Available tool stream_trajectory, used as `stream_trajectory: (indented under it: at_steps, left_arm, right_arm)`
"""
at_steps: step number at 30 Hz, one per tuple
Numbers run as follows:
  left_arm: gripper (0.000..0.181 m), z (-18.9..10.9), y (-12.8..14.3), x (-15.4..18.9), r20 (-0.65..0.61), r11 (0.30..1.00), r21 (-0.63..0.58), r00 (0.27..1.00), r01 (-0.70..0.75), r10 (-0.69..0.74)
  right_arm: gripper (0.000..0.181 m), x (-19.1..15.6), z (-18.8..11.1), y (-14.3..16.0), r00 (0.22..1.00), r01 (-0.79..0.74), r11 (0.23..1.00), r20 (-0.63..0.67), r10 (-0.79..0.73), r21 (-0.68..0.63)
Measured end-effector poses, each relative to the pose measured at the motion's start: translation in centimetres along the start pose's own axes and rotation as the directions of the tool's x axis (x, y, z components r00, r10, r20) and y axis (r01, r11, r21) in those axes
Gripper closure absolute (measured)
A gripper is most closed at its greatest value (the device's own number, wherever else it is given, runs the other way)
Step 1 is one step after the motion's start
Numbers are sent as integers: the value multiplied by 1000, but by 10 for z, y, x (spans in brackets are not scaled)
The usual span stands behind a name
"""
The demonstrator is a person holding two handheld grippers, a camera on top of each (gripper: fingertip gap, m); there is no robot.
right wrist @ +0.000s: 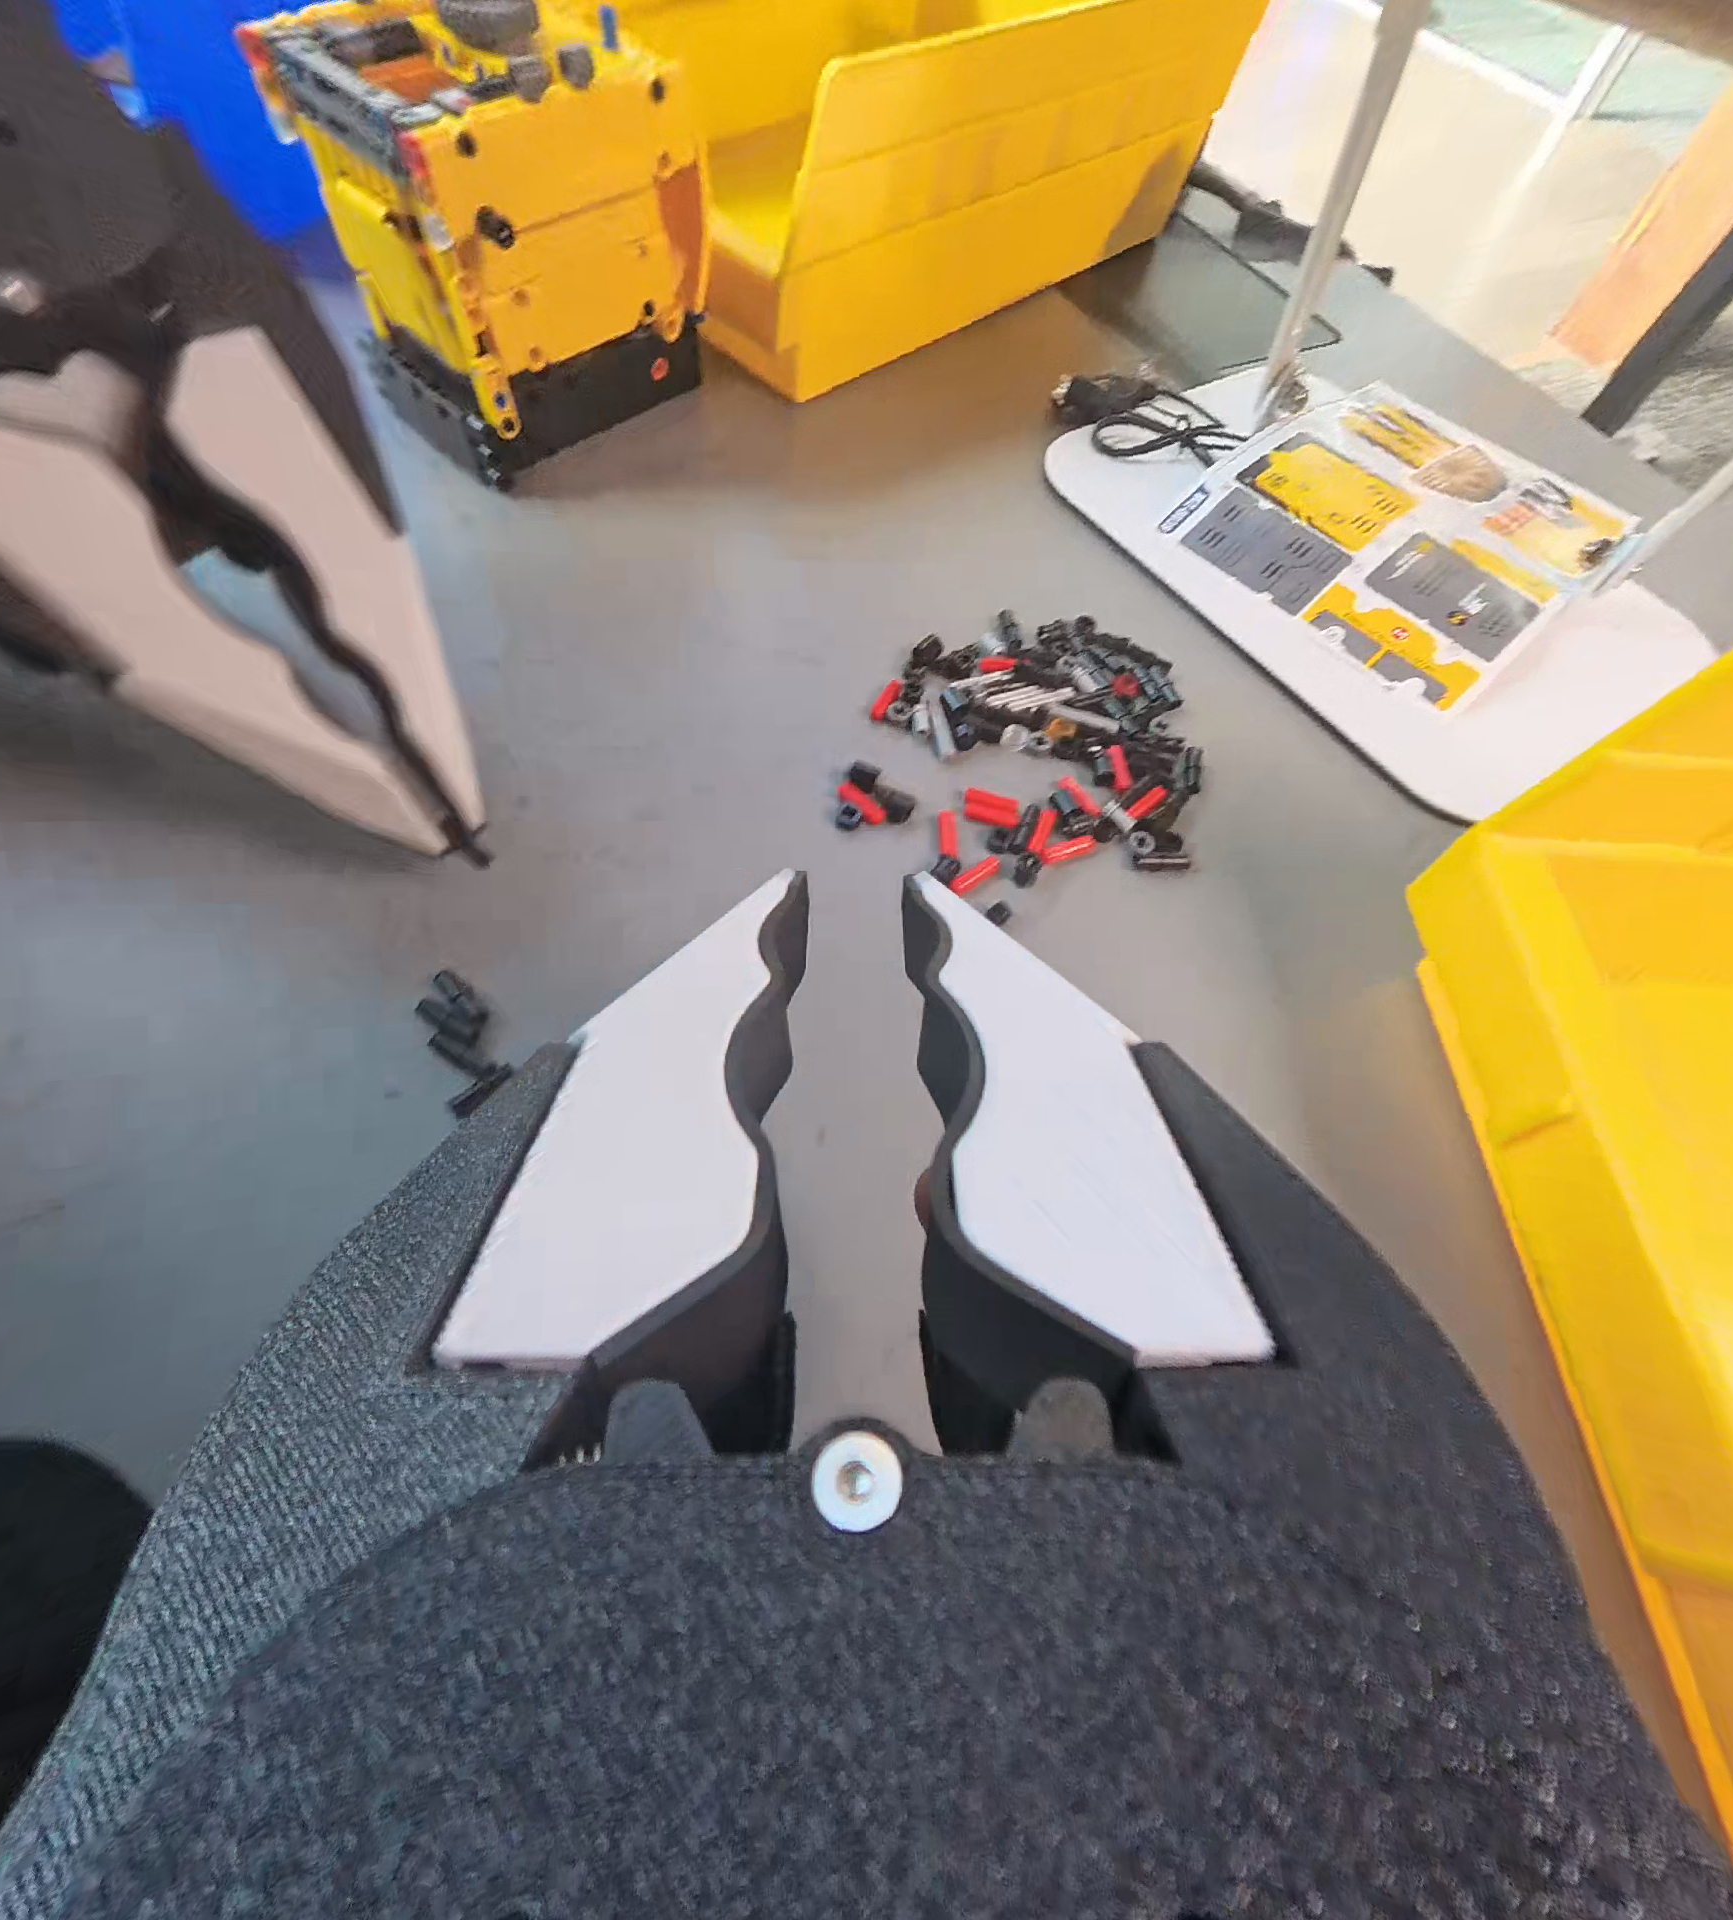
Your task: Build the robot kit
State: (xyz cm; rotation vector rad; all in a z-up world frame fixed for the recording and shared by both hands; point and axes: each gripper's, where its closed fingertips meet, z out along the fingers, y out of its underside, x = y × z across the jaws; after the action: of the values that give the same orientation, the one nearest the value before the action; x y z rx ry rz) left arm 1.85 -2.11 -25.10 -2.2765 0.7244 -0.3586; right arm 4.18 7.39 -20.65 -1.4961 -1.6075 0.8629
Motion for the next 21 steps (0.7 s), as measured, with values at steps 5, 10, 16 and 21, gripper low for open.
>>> stream_trajectory:
  at_steps: [5, 10, 16, 21]
  left_arm:
    - [177, 4, 22, 19, -27, 997, -40, 998, -65, 64]
    - [162, 0, 22, 17, -37, 997, -7, 997, -74, 74]
    - [155, -23, 4, -4, -30, 982, 181, 998, 55, -51]
    - [155, -37, -5, -24, -6, 947, 293, 990, 135, -140]
  right_arm:
    - [164, 23, 44, -32, 1000, 10, 1000, -23, -11, -28]
    - [164, 34, 102, -45, 998, 55, 992, 36, -51, -109]
    - [169, 43, 147, -31, 992, 110, 959, 91, -89, -262]
    - [174, 47, 157, -16, 989, 122, 921, 127, -80, -371]
